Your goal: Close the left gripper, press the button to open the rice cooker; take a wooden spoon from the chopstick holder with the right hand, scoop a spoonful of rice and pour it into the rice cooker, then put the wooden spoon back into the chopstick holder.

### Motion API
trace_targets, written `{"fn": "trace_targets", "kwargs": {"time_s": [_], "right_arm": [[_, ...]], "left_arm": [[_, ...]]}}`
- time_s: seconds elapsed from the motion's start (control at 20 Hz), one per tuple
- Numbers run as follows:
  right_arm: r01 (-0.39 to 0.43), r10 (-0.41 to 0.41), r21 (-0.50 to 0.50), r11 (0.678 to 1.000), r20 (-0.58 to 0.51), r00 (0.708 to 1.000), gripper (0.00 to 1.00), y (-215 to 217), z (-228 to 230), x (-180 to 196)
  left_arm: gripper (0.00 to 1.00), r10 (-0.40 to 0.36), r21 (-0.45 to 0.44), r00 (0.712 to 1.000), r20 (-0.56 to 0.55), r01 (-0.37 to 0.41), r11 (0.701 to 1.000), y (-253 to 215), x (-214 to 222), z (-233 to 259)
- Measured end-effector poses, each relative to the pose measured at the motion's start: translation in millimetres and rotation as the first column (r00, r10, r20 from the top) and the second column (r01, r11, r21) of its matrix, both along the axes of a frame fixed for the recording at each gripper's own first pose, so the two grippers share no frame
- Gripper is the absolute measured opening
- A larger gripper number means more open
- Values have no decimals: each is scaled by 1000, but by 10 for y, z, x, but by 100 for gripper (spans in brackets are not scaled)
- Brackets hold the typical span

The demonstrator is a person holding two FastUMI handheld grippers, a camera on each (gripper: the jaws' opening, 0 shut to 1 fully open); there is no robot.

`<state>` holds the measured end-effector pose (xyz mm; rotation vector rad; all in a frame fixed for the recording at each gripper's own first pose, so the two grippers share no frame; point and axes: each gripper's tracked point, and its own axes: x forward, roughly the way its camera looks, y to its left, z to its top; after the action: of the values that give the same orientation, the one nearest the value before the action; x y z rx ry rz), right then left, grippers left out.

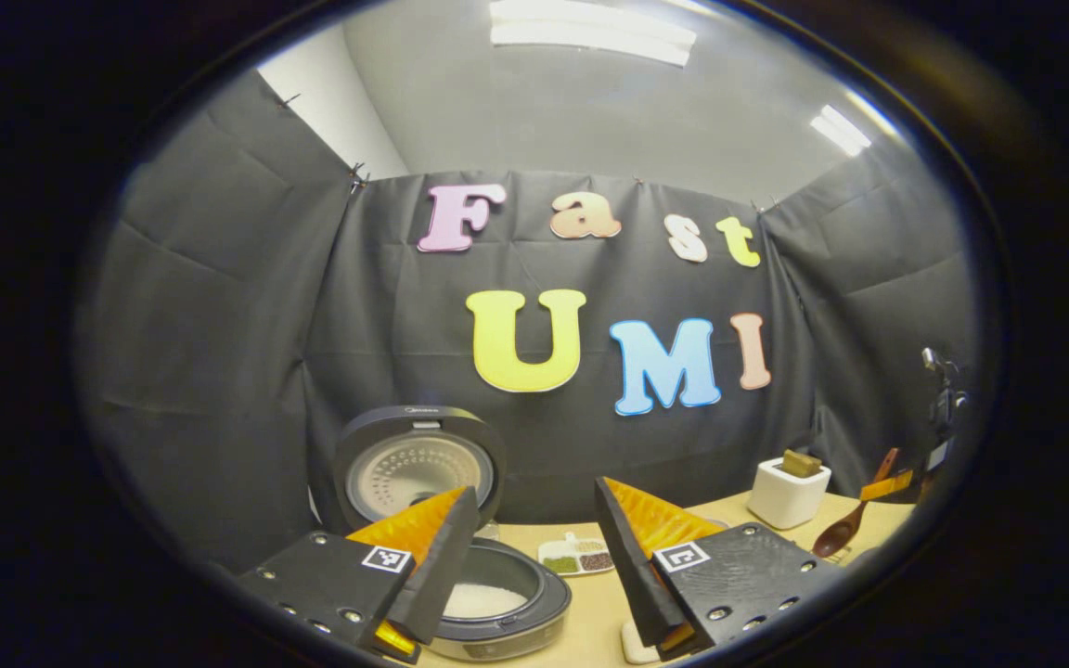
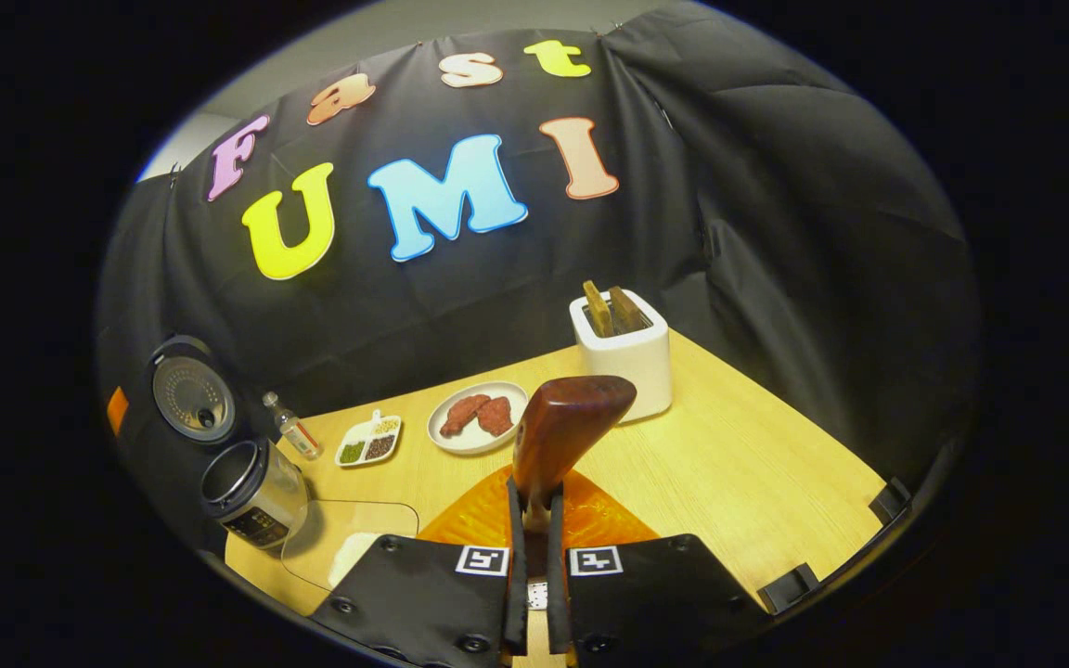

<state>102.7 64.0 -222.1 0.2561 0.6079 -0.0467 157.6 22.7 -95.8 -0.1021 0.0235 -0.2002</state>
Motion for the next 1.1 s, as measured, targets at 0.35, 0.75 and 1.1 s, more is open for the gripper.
{"fn": "trace_targets", "kwargs": {"time_s": [0.35,0.75,1.1], "right_arm": [[-38,40,23,999,-91,995,12,121,-478,-117],[-32,36,55,998,-65,997,34,78,-430,-171],[62,-54,-108,992,79,995,98,-348,90,-190]], "left_arm": [[79,37,23,999,-5,-36,999,167,-61,2],[79,60,26,998,-7,-60,998,274,-8,25],[80,66,41,998,-16,-65,997,265,187,22]]}}
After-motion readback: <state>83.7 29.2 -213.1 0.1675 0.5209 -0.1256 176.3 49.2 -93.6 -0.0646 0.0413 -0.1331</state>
